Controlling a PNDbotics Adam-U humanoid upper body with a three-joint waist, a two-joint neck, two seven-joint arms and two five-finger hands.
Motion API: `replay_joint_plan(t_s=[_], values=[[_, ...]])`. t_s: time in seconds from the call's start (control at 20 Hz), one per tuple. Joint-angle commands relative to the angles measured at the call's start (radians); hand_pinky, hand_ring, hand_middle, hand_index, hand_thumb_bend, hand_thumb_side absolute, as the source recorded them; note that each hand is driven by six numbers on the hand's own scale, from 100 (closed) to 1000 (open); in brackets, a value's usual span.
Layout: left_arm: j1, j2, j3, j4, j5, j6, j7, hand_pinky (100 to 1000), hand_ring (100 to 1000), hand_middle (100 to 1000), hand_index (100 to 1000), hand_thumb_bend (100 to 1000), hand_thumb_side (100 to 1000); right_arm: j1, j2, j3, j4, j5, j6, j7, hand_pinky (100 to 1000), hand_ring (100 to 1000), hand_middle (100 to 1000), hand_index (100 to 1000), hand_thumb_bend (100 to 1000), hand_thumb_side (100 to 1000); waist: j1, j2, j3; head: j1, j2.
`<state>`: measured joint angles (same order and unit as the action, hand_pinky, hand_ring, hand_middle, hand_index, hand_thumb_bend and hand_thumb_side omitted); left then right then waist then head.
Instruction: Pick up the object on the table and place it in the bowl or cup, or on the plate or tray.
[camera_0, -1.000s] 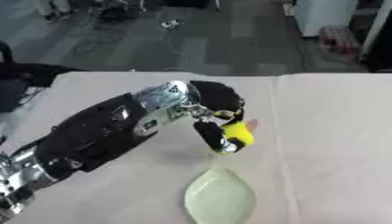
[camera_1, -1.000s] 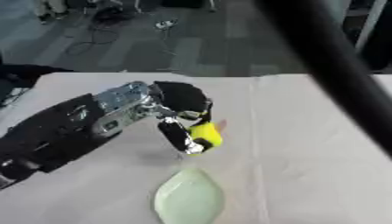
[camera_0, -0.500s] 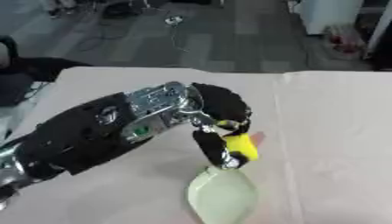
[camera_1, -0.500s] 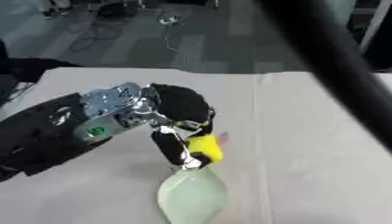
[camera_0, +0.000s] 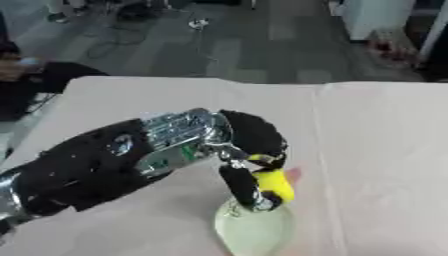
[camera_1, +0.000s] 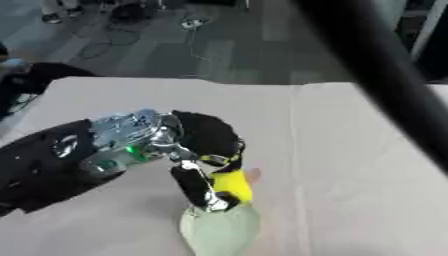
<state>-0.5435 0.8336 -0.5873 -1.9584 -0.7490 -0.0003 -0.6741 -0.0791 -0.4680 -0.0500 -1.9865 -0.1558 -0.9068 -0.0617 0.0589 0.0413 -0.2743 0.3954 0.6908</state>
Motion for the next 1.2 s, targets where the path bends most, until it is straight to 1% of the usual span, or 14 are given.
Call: replay_joint_plan(t_s=[0.05, 0.3, 0.5, 0.95, 1.2], values=[[-0.002, 0.009, 0.007, -0.021, -0.023, 0.018, 0.027, 100, 100, 100, 369, 100, 739, -0.002, -0.013, -0.005, -0.014, 0.007, 0.0, -0.008, 191, 381, 420, 325, 100, 852, -0.007, -0.013, 0.003, -0.013, -0.005], [0.015, 0.002, 0.008, -0.016, -0.048, 0.053, 0.083, 100, 100, 100, 371, 100, 741, 0.0, -0.012, -0.005, -0.014, 0.01, 0.0, -0.014, 190, 380, 420, 326, 100, 853, -0.008, -0.014, 0.004, -0.016, -0.014], [0.026, -0.003, 0.002, -0.015, -0.059, 0.065, 0.106, 100, 100, 100, 375, 100, 741, 0.001, -0.012, -0.006, -0.014, 0.012, 0.0, -0.017, 191, 380, 420, 327, 100, 854, -0.008, -0.014, 0.004, -0.018, -0.018], [0.038, -0.008, -0.012, -0.016, -0.044, 0.071, 0.109, 100, 100, 100, 377, 100, 741, 0.002, -0.012, -0.005, -0.014, 0.017, 0.0, -0.023, 190, 379, 420, 328, 100, 853, -0.009, -0.015, 0.003, -0.013, -0.015], [0.055, -0.001, -0.024, -0.005, -0.037, 0.06, 0.1, 100, 100, 100, 378, 100, 742, 0.0, -0.012, -0.004, -0.014, 0.017, 0.0, -0.024, 190, 379, 420, 328, 100, 853, -0.008, -0.013, 0.0, -0.01, -0.011]])
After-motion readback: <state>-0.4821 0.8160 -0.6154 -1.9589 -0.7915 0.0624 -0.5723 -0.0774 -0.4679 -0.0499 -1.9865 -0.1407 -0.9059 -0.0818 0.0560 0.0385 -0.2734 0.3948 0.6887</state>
